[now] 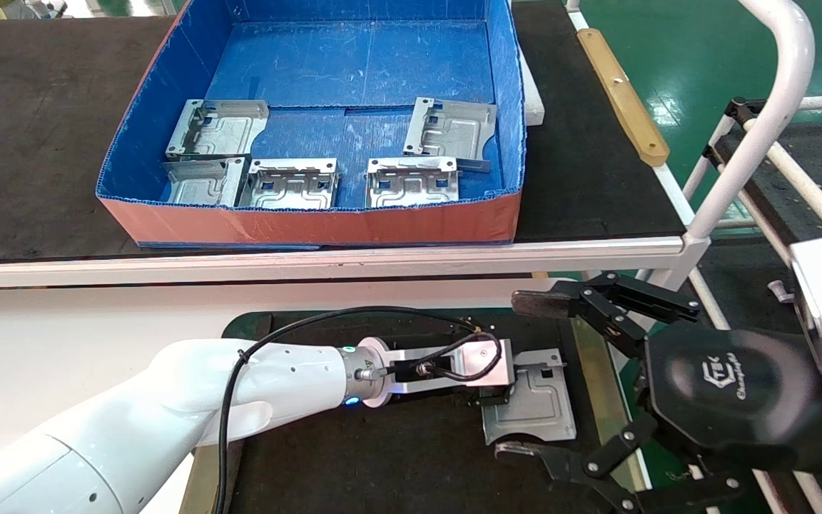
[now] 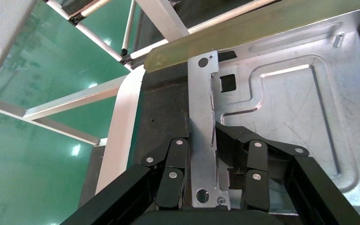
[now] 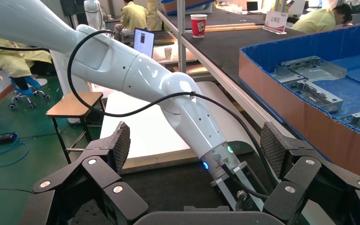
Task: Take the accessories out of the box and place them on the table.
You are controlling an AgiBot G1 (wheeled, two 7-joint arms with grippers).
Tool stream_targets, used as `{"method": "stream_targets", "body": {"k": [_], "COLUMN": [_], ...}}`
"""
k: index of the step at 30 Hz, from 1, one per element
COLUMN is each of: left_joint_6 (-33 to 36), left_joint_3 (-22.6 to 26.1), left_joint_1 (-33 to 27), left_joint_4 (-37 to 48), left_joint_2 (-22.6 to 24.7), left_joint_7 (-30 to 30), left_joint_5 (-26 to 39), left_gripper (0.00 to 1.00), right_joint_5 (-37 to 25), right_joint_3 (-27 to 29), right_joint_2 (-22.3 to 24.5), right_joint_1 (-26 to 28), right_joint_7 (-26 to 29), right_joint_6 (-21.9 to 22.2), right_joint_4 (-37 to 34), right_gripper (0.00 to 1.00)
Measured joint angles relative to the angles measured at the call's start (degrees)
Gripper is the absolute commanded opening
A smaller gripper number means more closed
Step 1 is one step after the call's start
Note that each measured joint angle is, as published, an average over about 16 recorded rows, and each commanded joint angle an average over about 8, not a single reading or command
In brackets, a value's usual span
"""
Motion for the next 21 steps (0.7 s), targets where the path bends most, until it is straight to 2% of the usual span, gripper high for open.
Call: {"method": "stream_targets", "body": {"k": [21], "left_joint_6": [1.26], "left_joint_3": [-1.45], "left_joint_1": [0.28], "left_joint_4": [-0.13], "left_joint_2": [-0.57], "left_joint_7": [-0.26], "left_joint_5": [0.47], "left_gripper": [1.00], "right_joint_5": [0.00], "right_joint_3": [0.00], "right_joint_2": [0.00], "right_joint_1": [0.00], "right_joint_7": [0.00], "right_joint_6": [0.00], "right_joint_4": [0.00], "right_gripper": [1.00]}}
